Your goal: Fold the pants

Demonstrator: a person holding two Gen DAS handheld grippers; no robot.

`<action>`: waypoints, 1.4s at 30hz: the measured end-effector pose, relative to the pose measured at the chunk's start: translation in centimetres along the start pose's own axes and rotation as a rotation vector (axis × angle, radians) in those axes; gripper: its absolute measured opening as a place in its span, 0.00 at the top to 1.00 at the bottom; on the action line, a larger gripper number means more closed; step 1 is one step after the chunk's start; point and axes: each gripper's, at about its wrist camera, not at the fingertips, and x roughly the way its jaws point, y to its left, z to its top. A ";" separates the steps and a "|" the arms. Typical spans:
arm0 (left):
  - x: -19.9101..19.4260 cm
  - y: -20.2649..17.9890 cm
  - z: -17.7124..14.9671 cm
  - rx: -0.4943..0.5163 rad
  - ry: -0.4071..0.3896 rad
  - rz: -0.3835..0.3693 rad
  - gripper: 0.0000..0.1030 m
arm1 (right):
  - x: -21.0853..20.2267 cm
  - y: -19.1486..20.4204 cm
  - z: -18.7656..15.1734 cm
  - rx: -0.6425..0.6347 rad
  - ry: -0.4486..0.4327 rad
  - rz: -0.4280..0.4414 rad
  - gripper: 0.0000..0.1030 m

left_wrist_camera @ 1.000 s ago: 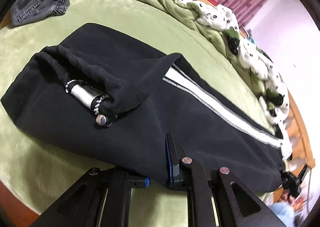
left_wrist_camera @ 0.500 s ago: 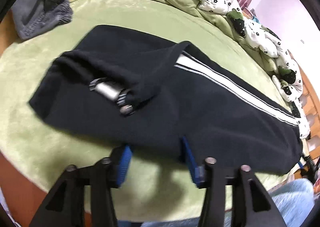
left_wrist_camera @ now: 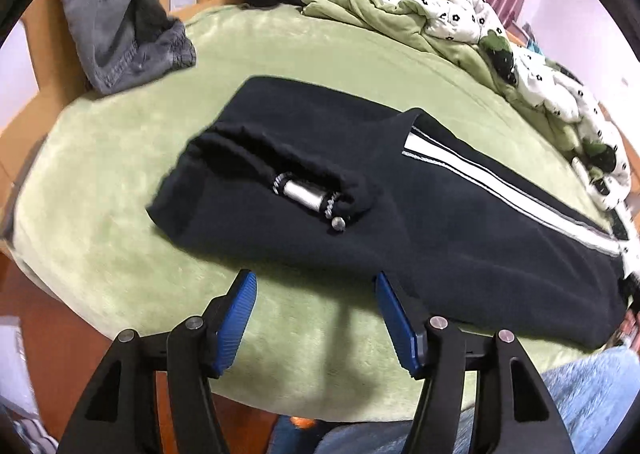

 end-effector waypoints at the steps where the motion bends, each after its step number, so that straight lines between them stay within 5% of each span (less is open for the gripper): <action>1: -0.2 -0.1 0.1 0.009 -0.008 0.014 0.42 | -0.4 0.7 0.4 -0.044 -0.042 -0.027 0.56; 2: -0.5 -0.4 0.3 0.018 -0.014 0.026 0.42 | -0.9 1.4 0.8 -0.100 -0.067 -0.024 0.64; 6: -1.1 -0.8 1.2 0.041 -0.044 0.031 0.42 | -3.2 2.4 1.9 -0.195 -0.150 0.060 0.68; 12: -0.8 -0.9 2.0 0.017 -0.068 -0.039 0.42 | -0.3 -0.4 1.2 -0.157 0.014 -0.039 0.52; 17: 0.3 -1.1 2.0 0.020 -0.073 -0.072 0.44 | -4.8 -2.9 -0.1 -0.124 -0.026 -0.018 0.48; 21: 1.3 -1.7 2.3 0.058 -0.074 -0.094 0.50 | -9.0 -1.8 -1.1 -0.200 -0.090 -0.114 0.48; 23: 2.2 -1.8 2.7 0.083 -0.079 -0.068 0.56 | -11.3 0.0 -1.9 -0.258 -0.137 -0.138 0.48; 25: 3.3 -1.3 3.2 0.082 -0.071 -0.057 0.73 | -12.8 1.7 -2.9 -0.299 -0.152 -0.131 0.48; 28: 3.7 -0.5 4.4 0.071 -0.082 -0.167 0.90 | -13.6 5.3 -4.4 -0.381 -0.141 -0.123 0.47; 31: 3.0 0.2 6.4 0.072 -0.150 -0.117 0.90 | -13.3 9.8 -6.9 -0.482 -0.133 -0.112 0.47; 35: 2.6 2.6 9.7 0.009 -0.207 -0.157 0.90 | -11.0 16.2 -9.8 -0.599 -0.104 -0.070 0.47; 42: 5.6 4.8 14.4 -0.013 -0.182 -0.149 0.89 | -4.2 27.1 -17.0 -0.848 -0.042 0.009 0.47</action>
